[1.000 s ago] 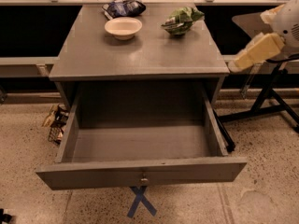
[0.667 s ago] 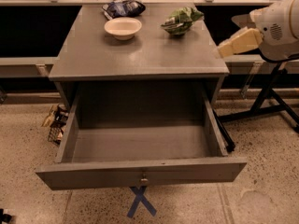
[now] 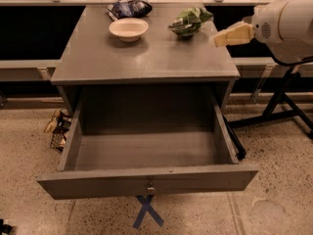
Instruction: Place green jalapeno chip bag into top drawer
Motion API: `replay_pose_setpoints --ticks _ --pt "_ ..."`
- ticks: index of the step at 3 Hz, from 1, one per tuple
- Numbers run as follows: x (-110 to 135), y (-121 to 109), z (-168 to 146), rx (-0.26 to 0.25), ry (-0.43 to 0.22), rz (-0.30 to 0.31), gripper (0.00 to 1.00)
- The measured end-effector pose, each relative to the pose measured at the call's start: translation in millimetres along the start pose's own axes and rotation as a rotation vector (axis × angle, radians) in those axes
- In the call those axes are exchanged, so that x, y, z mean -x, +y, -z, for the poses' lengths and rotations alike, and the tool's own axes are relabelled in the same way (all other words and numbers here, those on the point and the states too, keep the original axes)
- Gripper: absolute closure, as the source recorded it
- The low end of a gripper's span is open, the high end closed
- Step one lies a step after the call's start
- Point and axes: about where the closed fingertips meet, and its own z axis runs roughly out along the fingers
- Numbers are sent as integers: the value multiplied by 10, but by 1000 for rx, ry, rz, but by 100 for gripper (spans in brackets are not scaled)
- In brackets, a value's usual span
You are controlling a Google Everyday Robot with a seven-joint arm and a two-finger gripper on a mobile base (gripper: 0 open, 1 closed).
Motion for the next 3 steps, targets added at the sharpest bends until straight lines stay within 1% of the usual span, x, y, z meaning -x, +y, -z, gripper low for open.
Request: replay_pose_setpoints --ticks 1,2,3 --pt "29 0 -171 -17 -42 18 0" --pt "158 -154 -574 -44 -126 15 0" --pt "272 -346 -934 -98 -172 -13 0"
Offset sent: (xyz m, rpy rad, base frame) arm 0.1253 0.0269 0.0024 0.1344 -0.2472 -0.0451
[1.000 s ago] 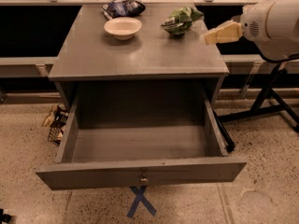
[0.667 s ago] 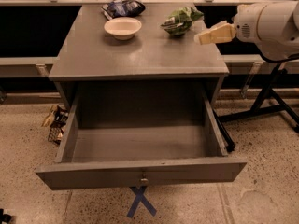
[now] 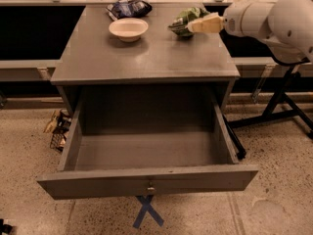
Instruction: Place green jalapeno chip bag into top drawer
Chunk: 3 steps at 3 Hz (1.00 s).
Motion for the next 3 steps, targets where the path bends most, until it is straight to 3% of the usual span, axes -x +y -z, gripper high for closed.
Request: replay_pose_setpoints --ticks 2,3 --pt "-298 -151 -752 -58 50 -70 0" --pt "-407 -163 -1011 -56 60 -68 0"
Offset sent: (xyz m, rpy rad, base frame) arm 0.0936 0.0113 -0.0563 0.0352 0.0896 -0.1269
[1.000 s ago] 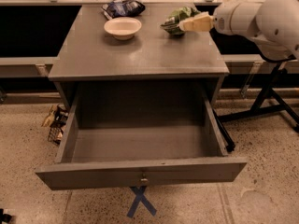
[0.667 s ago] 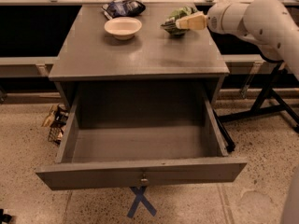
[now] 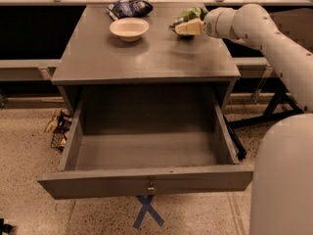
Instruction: Place green jalapeno chip bag into top drawer
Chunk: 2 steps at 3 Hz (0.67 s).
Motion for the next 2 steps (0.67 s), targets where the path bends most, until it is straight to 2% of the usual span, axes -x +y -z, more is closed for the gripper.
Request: replay_pose_setpoints --ticks 1,2 --pt "-2 -16 -245 0 -13 -6 17" --pt "-13 -49 -352 -4 -23 -16 41"
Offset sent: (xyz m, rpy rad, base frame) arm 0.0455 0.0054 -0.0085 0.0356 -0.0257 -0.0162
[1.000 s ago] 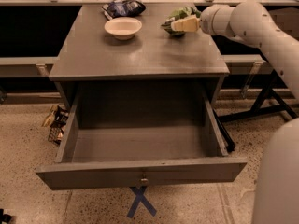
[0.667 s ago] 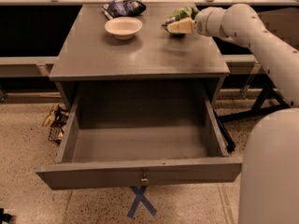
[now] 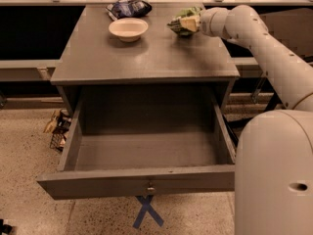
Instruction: Place green jalapeno chip bag into top drawer
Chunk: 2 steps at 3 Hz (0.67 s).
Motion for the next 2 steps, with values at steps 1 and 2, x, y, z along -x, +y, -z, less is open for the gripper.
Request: replay_pose_setpoints --ticks 1,2 --pt "-39 -47 31 -1 7 1 64" --pt "-18 -38 210 43 5 6 87"
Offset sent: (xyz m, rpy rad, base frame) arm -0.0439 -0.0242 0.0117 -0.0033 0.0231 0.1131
